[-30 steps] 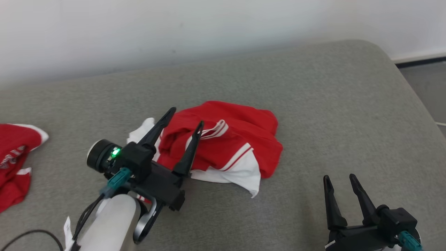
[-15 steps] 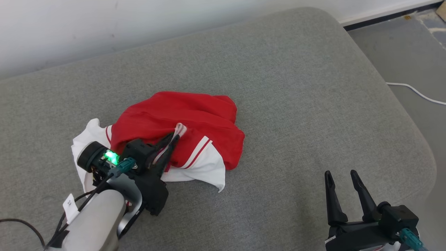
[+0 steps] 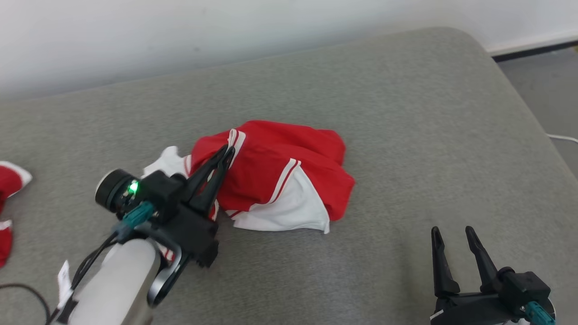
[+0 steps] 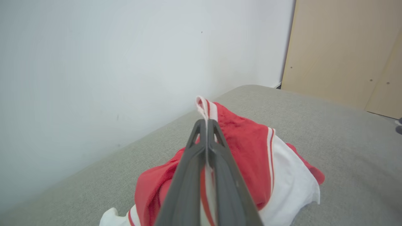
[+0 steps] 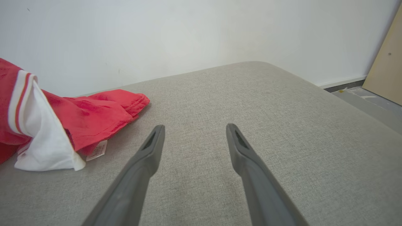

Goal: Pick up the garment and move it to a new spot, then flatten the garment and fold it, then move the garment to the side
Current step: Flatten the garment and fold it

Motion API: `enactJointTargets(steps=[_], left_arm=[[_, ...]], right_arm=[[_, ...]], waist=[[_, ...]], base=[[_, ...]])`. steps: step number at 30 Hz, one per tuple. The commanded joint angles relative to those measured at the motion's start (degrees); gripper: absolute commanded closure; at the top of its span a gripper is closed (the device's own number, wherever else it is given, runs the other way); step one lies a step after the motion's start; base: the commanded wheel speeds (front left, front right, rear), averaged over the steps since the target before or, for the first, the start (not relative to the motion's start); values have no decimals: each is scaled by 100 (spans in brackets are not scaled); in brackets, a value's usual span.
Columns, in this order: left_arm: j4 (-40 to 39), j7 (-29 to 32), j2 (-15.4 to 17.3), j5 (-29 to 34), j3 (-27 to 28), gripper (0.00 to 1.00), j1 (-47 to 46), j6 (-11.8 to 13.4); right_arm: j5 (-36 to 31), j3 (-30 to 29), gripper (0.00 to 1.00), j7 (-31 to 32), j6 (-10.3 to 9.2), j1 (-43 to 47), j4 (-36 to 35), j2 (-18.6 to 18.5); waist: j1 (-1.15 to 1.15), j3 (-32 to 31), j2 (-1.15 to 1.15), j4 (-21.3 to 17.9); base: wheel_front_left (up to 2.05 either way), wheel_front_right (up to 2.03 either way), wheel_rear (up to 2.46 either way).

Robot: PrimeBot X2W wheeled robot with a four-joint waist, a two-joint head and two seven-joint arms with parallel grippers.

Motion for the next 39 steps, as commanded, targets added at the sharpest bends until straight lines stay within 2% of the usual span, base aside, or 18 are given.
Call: enactJointTargets(steps=[1,4,7,9,14,17,18,23,24,25,31,35,39], left_arm=[[-211,-35,106,-33,23,100,277,45],[-787,-37,369,-100,82,100,829,160],[-1204,-45,657,-261,247,100,1517,394],[-1283,-48,868,-354,365,100,1972,557],[-1310,-76,1042,-602,679,100,2694,808],[-1184,-87,1000,-753,874,100,3079,859],[-1148,-93,898,-861,959,100,3161,872],[-779,-83,617,-739,1231,100,3346,717],[-753,-83,543,-679,1310,27,3326,686],[-760,-83,461,-630,1413,0,3306,652],[-1353,-83,76,-204,2410,0,3273,567],[-1825,-83,-233,87,3073,0,3404,610],[-2040,-83,-529,356,3541,0,3530,595]], right_arm=[[-51,-45,0,3,7,67,-5,-5],[-104,-91,0,60,7,53,-25,-7],[-138,-110,0,117,7,34,-58,-5],[-151,-121,0,169,7,35,-93,-5],[-187,-143,0,228,7,34,-154,-9],[-204,-137,0,283,7,52,-201,-4],[-211,-145,0,299,7,55,-216,-5],[-236,-177,0,345,7,75,-226,-4],[-241,-184,0,354,7,73,-230,-4],[-248,-199,0,354,7,77,-234,-7],[-255,-266,0,394,7,135,-237,-5],[-232,-242,0,394,7,174,-213,-4],[-215,-231,0,402,7,221,-185,-6]], waist=[[0,-271,-1,592],[0,-332,-1,892],[0,-354,-1,1134],[0,-355,-1,1255],[0,-322,-1,1384],[0,-285,-1,1417],[0,-272,-1,1422],[0,-255,-1,1433],[0,-259,-1,1435],[0,-266,-1,1439],[0,-386,-1,1486],[0,-498,-1,1504],[0,-606,-1,1513]], base=[[0,0,0],[0,0,0],[0,0,0],[0,0,0],[0,0,0],[0,0,0],[0,0,0],[0,0,0],[0,0,0],[0,0,0],[0,0,0],[0,0,0],[0,0,0]])
